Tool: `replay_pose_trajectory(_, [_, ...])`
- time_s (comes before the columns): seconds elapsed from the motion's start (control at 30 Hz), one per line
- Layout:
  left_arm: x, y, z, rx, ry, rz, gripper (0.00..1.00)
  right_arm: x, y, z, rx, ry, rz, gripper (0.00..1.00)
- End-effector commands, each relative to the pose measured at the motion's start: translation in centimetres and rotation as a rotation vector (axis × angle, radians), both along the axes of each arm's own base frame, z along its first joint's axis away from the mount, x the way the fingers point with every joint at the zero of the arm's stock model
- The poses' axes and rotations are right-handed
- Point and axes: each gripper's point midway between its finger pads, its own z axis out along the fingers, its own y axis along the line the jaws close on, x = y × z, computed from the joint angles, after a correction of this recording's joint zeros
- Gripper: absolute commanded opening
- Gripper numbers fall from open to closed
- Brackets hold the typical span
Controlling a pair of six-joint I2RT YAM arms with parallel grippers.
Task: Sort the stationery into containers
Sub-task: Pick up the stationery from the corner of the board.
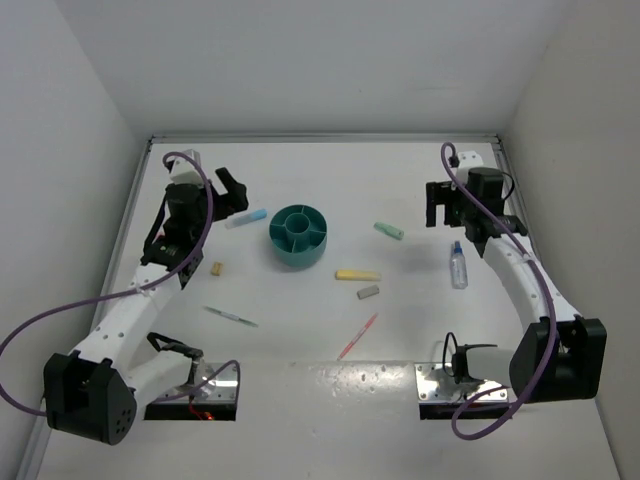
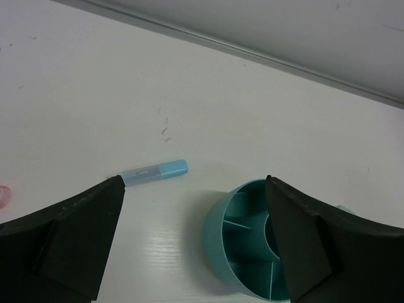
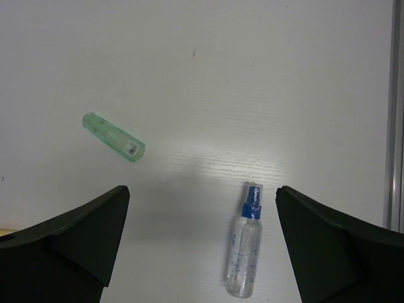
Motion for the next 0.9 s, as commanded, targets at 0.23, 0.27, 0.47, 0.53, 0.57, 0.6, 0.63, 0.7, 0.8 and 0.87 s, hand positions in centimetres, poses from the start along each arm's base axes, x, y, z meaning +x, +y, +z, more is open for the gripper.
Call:
replay_pose_trajectory(0.23, [0.3,-0.7,1.9,-0.027,-0.041,-0.024,0.87,-0.1,-2.2,-1.3,-0.16,0.083,0.02,1.0])
replay_pose_trajectory(0.27, [0.3,-0.8,2.4,-0.031,-0.049,-0.033,0.83,-0.1,-2.4,-1.4,-0.169,0.098,0.01,1.0])
replay_pose_trajectory(0.47, [0.2,-1.7,1.8,-0.033,-0.03,-0.072,0.0,-1.0,0.7,-1.9,-0.11,0.123,0.223,0.9])
replay_pose_trajectory(0.53, [0.3,-1.7,2.3,-0.035,-0.039,-0.073,0.17,-1.0,0.4,-1.7,-0.096,0.126,0.179,0.0])
replay_pose_trajectory(0.57, [0.3,-1.6,1.2,-0.026,-0.002,-0.063,0.52,-0.8,0.2,-1.5,-0.087,0.118,0.145,0.0])
replay_pose_trajectory(0.6, [0.4,-1.1,2.0,-0.022,-0.013,-0.037,0.8,-0.8,-0.4,-1.9,-0.088,0.116,0.109,0.0])
replay_pose_trajectory(0.63, [0.7,-1.0,1.6,-0.016,0.01,-0.027,0.99,-0.6,-1.3,-1.3,-0.119,0.096,0.071,0.03])
replay_pose_trajectory(0.7, [0.9,-0.5,0.8,0.001,0.053,0.0,0.99,-1.1,-2.3,-2.5,-0.142,0.178,0.008,1.0])
replay_pose_trajectory(0.8, [0.9,-0.6,0.8,-0.008,0.054,0.002,0.99,-1.3,-3.1,-4.8,-0.158,0.276,-0.013,0.97])
replay_pose_trajectory(0.87, [0.8,-0.9,0.8,-0.022,0.055,-0.009,0.99,-1.9,-3.8,-6.2,-0.188,0.338,-0.038,0.7])
